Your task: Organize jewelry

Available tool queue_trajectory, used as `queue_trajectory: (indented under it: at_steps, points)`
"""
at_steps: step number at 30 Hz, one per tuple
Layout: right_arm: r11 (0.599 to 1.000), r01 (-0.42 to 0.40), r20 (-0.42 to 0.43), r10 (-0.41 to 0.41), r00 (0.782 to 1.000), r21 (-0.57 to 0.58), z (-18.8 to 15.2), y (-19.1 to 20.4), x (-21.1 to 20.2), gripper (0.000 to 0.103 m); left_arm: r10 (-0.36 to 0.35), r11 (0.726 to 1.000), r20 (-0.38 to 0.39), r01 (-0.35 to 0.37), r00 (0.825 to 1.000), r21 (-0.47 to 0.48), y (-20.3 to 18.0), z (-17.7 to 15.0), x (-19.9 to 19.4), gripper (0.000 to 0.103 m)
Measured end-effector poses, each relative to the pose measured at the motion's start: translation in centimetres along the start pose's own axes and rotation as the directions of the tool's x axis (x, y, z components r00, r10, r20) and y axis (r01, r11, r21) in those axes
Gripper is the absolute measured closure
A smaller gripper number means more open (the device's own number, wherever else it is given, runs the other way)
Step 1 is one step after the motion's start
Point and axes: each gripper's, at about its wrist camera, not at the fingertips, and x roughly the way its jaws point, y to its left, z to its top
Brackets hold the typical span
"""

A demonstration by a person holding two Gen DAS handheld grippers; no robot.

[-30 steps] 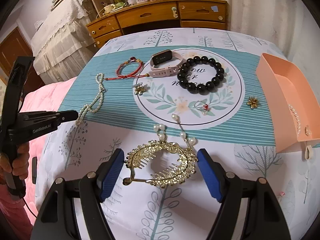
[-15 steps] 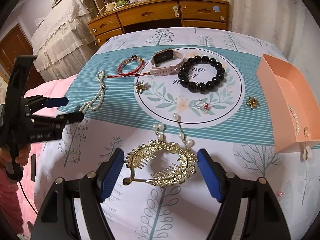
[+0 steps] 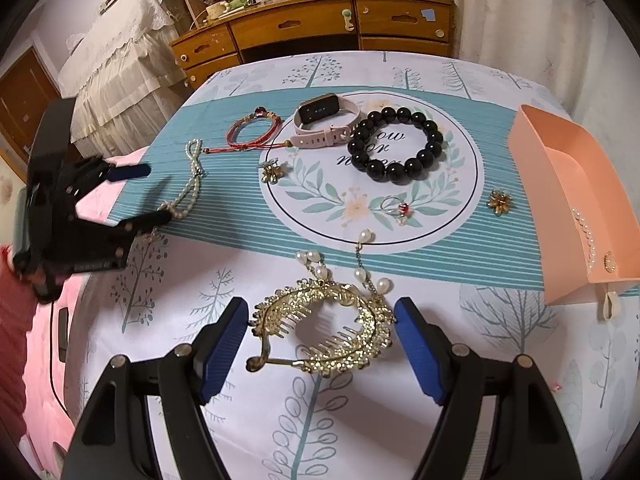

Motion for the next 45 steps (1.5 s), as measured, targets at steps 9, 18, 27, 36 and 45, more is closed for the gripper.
queue_trajectory:
  at_steps: [9,18,27,36,45]
  points:
    - [1.000,0.012,-0.016,-0.012,1.000,-0.016,0.0,0.5,0.4,0.028,-0.119,0.992,0.050,0.117,0.992,0.042,2.3,1.7,2.2,0.017]
    - [0.999,0.030,-0.031,-0.030,0.999,-0.023,0.0,0.8,0.8,0.028,-0.205,0.978,0.058,0.202,0.977,0.053,3.6,3.1,3.9,0.015]
    - [0.999,0.023,-0.042,-0.024,0.999,-0.024,-0.1,1.1,1.0,0.028,-0.244,0.969,0.052,0.246,0.968,-0.034,4.0,2.8,4.3,0.022]
    - [1.000,0.010,-0.053,-0.011,0.999,-0.028,-0.2,1.4,1.4,0.028,-0.212,0.976,0.096,0.214,0.973,-0.022,0.4,1.9,2.0,0.086]
    - [1.000,-0.013,-0.031,0.012,0.999,-0.015,-0.5,1.2,0.5,0.028,-0.183,0.946,0.070,0.195,0.981,-0.259,-1.9,1.4,0.9,0.095]
